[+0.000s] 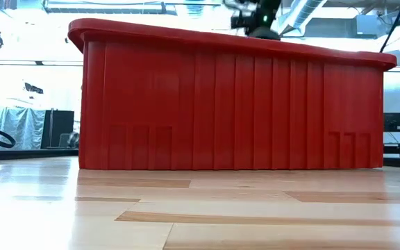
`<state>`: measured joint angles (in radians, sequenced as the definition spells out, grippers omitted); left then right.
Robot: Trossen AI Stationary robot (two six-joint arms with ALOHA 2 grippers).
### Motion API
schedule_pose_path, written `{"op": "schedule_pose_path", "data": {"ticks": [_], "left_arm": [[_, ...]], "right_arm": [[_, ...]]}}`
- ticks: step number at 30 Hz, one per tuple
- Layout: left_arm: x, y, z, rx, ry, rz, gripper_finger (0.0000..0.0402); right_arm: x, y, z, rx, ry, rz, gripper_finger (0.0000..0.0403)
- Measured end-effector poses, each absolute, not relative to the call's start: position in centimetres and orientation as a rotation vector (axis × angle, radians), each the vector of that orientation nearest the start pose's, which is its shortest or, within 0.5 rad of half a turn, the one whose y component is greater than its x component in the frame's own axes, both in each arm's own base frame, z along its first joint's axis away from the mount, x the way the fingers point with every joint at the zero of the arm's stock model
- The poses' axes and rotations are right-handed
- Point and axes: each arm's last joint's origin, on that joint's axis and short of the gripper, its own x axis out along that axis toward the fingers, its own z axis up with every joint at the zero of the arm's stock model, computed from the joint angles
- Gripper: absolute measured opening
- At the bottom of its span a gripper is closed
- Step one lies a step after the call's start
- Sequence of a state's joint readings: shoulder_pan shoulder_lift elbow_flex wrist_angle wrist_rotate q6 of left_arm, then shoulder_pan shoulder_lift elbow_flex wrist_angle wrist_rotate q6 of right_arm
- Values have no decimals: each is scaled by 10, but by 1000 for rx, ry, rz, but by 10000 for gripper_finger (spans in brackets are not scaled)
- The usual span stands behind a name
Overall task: Pick and place slides into bin
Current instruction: Put the black slipper in the red bin
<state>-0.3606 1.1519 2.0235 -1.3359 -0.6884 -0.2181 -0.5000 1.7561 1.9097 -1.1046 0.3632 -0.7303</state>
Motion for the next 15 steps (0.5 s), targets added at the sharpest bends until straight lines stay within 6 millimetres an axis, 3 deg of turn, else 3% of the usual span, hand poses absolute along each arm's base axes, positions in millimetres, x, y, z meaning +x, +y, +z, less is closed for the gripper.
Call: {"op": "schedule_pose_path", "data": {"ticks": [9, 15], "left_arm": [[105, -20, 531, 2, 354, 365, 197], [105, -20, 532, -8, 347, 373, 197]], "right_arm": [[326, -188, 306, -615, 1219, -371, 0], [327, -189, 268, -620, 1204, -385, 0]]}}
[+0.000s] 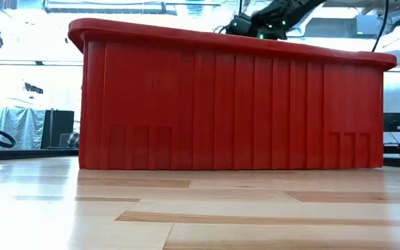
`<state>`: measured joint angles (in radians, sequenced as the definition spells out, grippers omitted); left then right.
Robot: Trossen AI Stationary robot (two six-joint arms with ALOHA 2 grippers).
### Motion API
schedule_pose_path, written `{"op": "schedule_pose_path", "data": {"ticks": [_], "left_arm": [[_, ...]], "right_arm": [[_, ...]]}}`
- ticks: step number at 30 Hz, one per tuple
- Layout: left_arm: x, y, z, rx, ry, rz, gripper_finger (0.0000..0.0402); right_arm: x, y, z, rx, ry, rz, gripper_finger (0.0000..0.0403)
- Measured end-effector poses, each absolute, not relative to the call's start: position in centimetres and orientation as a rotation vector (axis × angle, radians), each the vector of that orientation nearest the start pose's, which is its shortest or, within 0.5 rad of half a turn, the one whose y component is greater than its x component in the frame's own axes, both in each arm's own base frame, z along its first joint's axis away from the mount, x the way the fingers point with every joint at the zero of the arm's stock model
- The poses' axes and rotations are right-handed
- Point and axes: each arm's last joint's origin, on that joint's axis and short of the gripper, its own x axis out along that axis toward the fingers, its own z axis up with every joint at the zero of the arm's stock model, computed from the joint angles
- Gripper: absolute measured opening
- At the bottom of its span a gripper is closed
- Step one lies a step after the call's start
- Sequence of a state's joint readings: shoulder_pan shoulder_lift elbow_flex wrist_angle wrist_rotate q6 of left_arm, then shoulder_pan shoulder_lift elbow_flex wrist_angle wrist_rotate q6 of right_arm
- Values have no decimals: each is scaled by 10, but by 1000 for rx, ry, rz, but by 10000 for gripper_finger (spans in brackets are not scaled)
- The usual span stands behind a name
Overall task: Pick and place slides into bin
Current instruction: Put the black slipper in the red bin
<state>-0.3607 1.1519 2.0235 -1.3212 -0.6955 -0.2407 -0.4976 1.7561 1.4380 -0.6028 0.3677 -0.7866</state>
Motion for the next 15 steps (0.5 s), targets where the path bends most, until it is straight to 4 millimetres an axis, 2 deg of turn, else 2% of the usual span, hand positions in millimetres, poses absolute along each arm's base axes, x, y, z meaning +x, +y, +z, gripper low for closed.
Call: {"op": "schedule_pose_path", "data": {"ticks": [7, 15], "left_arm": [[105, -20, 532, -25, 343, 377, 196], [105, -20, 532, -32, 340, 377, 197]], "right_arm": [[320, -182, 237, -606, 1268, -339, 0], [327, -165, 226, -611, 1233, -287, 0]]}}
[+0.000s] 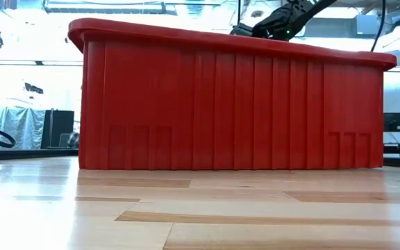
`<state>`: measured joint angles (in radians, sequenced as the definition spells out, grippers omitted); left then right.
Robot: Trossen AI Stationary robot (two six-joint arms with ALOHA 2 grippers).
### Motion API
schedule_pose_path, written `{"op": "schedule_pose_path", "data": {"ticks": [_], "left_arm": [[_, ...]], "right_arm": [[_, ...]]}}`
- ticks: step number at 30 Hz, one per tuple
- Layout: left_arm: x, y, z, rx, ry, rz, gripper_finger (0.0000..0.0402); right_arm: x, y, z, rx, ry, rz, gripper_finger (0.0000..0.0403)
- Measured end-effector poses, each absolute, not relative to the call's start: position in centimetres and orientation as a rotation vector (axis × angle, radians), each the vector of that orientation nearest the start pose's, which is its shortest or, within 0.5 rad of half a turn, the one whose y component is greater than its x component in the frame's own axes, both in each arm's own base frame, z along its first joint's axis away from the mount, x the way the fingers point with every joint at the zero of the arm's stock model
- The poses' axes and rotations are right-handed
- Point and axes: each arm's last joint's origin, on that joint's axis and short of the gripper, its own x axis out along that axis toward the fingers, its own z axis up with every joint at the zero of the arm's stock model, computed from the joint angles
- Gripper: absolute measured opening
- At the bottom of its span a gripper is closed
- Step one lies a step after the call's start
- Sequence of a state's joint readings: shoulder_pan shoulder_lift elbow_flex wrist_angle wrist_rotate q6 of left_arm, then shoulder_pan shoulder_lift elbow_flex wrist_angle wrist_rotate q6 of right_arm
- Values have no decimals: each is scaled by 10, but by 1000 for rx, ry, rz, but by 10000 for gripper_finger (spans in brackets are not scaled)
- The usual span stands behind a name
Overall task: Pick and place slides into bin
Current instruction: Put the black slipper in the red bin
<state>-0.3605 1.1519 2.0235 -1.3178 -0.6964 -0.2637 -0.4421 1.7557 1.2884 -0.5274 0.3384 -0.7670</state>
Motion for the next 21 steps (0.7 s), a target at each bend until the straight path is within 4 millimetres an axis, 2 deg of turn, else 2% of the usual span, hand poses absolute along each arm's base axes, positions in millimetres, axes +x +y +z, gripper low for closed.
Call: {"op": "schedule_pose_path", "data": {"ticks": [6, 15, 21], "left_arm": [[105, -20, 532, -43, 337, 380, 197], [105, -20, 532, -67, 334, 383, 197], [105, -20, 532, -82, 331, 384, 197]], "right_arm": [[333, -165, 223, -620, 1196, -290, 0], [342, -175, 178, -644, 1337, -220, 0], [347, -179, 173, -683, 1318, -254, 0]]}}
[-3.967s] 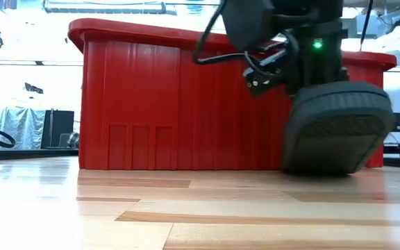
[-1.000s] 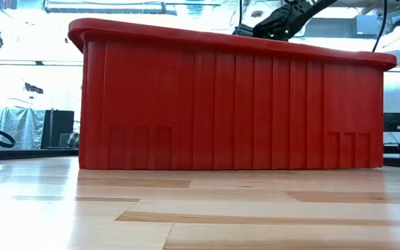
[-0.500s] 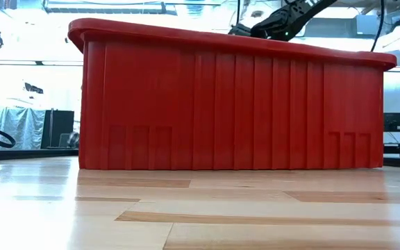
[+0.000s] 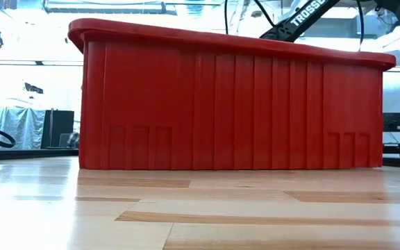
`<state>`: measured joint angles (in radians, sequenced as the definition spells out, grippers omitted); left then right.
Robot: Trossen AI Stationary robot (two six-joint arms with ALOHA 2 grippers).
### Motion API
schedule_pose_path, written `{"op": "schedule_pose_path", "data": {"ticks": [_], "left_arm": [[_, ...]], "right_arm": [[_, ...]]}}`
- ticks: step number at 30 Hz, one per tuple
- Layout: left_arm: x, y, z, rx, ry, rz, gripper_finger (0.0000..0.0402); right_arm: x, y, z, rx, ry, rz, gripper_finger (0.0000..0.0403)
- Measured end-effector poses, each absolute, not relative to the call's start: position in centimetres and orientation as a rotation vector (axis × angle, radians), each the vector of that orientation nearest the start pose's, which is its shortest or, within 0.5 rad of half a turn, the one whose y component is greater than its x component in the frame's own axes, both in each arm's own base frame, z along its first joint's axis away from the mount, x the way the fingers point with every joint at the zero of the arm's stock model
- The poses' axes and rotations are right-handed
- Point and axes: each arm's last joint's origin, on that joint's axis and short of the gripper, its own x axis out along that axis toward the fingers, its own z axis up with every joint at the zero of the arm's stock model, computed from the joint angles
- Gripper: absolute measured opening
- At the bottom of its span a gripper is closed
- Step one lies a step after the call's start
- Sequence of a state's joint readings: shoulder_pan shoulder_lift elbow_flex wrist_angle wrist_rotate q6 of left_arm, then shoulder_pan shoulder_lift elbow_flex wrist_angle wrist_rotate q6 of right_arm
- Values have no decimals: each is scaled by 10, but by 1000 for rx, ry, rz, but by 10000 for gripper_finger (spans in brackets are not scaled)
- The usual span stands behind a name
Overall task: Pick and place slides into bin
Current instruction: Put the black slipper in the red bin
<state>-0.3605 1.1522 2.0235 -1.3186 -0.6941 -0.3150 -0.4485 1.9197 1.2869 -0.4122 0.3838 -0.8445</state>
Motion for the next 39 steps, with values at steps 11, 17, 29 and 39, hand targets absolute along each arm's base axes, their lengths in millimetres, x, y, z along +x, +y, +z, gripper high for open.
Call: {"op": "schedule_pose_path", "data": {"ticks": [11, 17, 29, 39], "left_arm": [[105, -20, 532, -86, 331, 383, 197], [105, -20, 532, -86, 332, 382, 197], [105, -20, 532, -91, 332, 381, 197], [106, -20, 532, -96, 335, 370, 197]], "right_arm": [[343, -191, 174, -677, 1314, -294, 0], [343, -190, 173, -695, 1332, -271, 28], [342, -189, 172, -686, 1340, -254, 107], [341, -186, 172, -688, 1361, -239, 158]]}}
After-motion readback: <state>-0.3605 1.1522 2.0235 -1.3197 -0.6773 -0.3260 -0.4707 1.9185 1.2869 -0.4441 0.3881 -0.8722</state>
